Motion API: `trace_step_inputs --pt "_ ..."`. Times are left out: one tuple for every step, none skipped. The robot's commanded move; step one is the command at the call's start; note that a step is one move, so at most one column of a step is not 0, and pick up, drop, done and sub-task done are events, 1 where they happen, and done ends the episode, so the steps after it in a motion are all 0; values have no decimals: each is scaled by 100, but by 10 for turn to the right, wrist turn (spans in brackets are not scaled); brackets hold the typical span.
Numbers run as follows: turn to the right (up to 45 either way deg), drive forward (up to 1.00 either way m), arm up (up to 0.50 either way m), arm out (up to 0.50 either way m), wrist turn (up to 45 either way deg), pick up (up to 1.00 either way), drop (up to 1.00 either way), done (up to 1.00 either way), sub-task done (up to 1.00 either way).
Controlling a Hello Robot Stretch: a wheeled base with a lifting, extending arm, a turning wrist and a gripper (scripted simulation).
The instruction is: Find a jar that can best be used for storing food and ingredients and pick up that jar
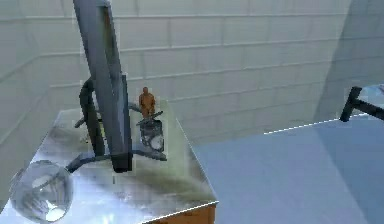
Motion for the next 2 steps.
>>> trace_step_inputs --pt "-450 0 0 0 0 0 0 0 0" --pt "-450 0 0 0 0 0 0 0 0"
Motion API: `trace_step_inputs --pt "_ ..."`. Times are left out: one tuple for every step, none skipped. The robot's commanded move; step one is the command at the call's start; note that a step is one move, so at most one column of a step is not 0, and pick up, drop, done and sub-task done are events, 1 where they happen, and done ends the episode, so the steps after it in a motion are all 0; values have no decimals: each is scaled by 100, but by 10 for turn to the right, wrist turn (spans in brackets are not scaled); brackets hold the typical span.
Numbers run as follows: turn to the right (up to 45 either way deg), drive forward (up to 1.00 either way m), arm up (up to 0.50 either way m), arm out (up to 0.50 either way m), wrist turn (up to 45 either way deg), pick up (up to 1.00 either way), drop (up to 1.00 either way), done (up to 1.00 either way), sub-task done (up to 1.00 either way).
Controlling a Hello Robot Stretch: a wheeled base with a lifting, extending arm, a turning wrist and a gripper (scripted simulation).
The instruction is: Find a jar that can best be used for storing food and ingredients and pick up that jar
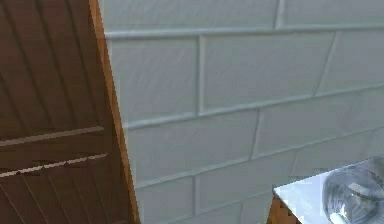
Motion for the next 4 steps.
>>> trace_step_inputs --pt "-120 0 0 0 0 0 0 0 0" --pt "450 0 0 0 0 0 0 0 0" --pt "210 0 0 0 0 0 0 0 0" --pt "0 35 0 0 0 0 0 0 0"
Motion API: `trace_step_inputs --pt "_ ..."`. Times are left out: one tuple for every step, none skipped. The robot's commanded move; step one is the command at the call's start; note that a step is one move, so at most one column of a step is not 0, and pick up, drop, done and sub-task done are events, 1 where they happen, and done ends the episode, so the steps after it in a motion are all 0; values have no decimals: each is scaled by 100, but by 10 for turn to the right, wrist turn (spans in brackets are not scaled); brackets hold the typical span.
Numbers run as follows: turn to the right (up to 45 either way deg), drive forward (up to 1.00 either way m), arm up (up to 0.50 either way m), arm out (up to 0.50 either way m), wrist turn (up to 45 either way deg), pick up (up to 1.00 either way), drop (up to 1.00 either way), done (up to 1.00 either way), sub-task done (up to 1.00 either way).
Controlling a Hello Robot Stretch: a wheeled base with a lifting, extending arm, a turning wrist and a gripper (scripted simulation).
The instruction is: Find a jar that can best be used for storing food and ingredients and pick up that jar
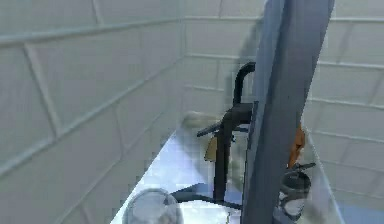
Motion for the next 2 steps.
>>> trace_step_inputs --pt "-450 0 0 0 0 0 0 0 0" --pt "-120 0 0 0 0 0 0 0 0"
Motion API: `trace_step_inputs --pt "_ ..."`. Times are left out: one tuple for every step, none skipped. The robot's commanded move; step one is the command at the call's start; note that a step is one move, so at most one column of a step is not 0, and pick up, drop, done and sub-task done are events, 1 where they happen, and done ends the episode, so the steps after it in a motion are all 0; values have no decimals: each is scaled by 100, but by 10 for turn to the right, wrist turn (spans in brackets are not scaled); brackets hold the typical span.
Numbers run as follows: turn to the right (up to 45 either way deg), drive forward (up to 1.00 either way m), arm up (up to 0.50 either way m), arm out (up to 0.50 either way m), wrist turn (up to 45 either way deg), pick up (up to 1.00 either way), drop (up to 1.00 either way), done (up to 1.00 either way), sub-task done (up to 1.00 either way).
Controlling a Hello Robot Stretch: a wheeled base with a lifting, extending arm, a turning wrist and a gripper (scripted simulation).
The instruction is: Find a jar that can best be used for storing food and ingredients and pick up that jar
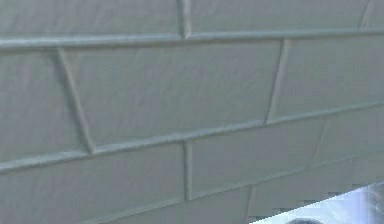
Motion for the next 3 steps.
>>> trace_step_inputs --pt "0 0 50 0 0 0 0 0 0" --pt "0 0 38 0 0 0 0 0 0" --pt "0 0 0 36 0 0 0 0 0"
